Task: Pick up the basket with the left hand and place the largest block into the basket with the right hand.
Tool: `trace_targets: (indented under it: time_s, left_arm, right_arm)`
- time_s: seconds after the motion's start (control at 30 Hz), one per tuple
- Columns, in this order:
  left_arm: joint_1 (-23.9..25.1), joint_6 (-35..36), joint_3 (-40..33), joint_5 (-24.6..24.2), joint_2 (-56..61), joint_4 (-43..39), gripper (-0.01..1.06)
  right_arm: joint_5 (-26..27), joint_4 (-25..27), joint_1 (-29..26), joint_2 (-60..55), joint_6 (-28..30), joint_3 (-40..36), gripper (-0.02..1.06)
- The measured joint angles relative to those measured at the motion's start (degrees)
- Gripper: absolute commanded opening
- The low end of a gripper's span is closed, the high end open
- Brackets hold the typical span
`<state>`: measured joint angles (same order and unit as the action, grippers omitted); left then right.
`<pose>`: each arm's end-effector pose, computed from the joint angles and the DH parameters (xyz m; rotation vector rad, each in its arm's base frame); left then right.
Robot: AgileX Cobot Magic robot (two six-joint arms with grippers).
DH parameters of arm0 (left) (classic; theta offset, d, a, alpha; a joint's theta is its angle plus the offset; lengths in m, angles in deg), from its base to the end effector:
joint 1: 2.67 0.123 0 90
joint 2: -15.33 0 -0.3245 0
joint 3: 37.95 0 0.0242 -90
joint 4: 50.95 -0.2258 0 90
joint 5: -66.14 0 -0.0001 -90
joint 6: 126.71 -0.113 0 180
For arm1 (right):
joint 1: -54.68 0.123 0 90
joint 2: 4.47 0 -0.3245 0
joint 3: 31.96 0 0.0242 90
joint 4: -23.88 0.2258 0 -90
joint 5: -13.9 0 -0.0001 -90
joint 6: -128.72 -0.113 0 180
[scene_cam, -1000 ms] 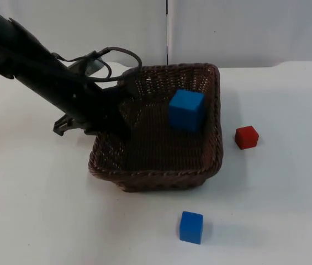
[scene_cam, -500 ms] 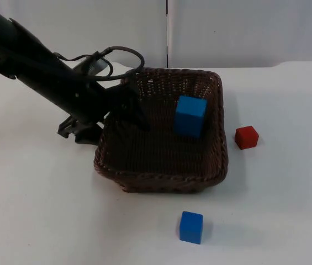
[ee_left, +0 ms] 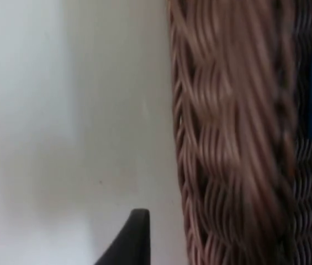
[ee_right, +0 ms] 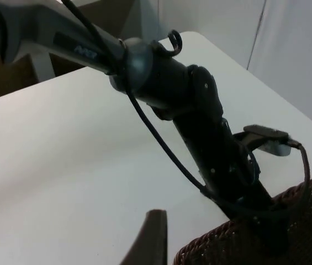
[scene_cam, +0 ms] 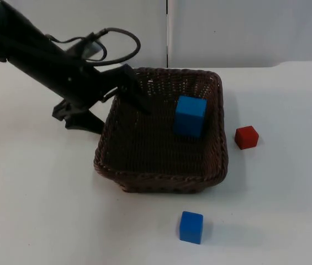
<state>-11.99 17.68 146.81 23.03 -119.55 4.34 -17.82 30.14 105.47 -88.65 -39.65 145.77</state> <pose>0.4357 -0.1359 0.1392 0.1243 2.7329 -0.9190 0.1786 0.2292 0.4309 -1.0365 1.8297 0.5339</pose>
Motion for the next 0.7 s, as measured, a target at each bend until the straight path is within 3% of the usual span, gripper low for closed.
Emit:
trace_targets:
  time_s: [0.7]
  left_arm:
    - [0.6,4.5,-1.2,0.5,9.3,-10.3,0.98]
  right_arm:
    - [-0.1,-0.8,0.0,0.7,-0.2,0.0,0.80]
